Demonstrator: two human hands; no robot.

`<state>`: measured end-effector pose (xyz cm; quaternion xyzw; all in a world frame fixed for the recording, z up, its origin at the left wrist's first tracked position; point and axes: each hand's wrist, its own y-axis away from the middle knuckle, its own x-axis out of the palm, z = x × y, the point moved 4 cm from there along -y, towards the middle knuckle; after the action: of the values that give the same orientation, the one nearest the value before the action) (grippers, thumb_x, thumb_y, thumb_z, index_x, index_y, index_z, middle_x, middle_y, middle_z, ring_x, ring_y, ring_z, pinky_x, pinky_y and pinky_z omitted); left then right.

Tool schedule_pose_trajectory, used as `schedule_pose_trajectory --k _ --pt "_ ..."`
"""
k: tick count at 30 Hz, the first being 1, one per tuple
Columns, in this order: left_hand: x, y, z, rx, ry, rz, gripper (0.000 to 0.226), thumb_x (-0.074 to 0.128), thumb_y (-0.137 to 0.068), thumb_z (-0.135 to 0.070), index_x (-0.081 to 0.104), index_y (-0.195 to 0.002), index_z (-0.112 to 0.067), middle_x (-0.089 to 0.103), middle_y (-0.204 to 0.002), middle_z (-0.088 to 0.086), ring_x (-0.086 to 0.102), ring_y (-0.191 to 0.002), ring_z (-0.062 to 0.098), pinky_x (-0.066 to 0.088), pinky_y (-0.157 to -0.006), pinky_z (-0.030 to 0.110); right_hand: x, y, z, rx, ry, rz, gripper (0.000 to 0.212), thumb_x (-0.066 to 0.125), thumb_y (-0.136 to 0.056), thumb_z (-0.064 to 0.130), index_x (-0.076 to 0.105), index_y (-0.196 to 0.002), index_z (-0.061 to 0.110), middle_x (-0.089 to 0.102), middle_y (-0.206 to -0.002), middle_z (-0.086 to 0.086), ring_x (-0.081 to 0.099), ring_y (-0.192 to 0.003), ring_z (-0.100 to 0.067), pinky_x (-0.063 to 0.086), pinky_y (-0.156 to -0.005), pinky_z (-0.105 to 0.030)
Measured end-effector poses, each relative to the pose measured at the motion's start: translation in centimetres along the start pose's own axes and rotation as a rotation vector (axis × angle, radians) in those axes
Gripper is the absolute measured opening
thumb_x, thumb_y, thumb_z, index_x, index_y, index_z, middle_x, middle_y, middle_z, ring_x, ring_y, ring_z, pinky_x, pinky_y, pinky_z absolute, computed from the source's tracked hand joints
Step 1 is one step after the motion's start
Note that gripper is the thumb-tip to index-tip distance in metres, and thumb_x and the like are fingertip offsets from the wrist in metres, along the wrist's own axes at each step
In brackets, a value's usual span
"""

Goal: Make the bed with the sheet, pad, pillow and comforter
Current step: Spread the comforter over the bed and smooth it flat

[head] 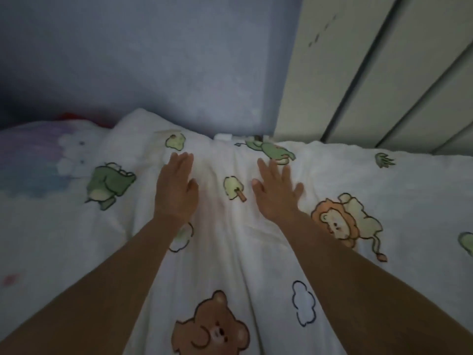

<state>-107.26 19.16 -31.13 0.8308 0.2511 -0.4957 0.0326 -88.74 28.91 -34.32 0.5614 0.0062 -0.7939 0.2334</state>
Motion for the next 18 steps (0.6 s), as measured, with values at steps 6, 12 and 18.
schedule_pose_trajectory --k 6,12,18 --pt "-4.5 -3.1 10.6 -0.194 -0.317 -0.239 0.055 0.04 -0.096 -0.016 0.025 -0.145 0.003 0.029 -0.149 0.025 0.02 -0.141 0.039 0.017 -0.114 0.048 5.6 -1.9 2.6 0.156 0.123 -0.095 0.053 0.003 -0.095 0.057 -0.02 -0.143 0.05 -0.023 -0.158 0.002 -0.025 -0.142 -0.036 -0.012 -0.103 -0.073" --pt "-5.6 -6.2 17.7 -0.691 0.074 -0.173 0.064 0.021 -0.098 -0.04 0.024 -0.146 0.002 0.033 -0.146 0.027 0.037 -0.131 0.04 0.03 -0.108 0.039 6.6 -2.2 3.0 0.155 0.275 -0.231 0.058 0.003 -0.094 0.055 -0.015 -0.147 0.041 -0.011 -0.16 -0.004 -0.012 -0.144 -0.042 -0.002 -0.104 -0.076" --pt "-4.9 -7.4 16.4 -0.725 0.361 0.098 0.064 0.069 -0.071 -0.041 0.057 -0.121 -0.003 0.061 -0.114 0.013 0.057 -0.106 0.022 0.039 -0.079 0.021 6.4 -2.5 3.2 0.173 0.298 -0.222 0.059 0.006 -0.094 0.056 -0.008 -0.149 0.04 -0.004 -0.161 -0.006 -0.008 -0.144 -0.043 0.001 -0.103 -0.076"
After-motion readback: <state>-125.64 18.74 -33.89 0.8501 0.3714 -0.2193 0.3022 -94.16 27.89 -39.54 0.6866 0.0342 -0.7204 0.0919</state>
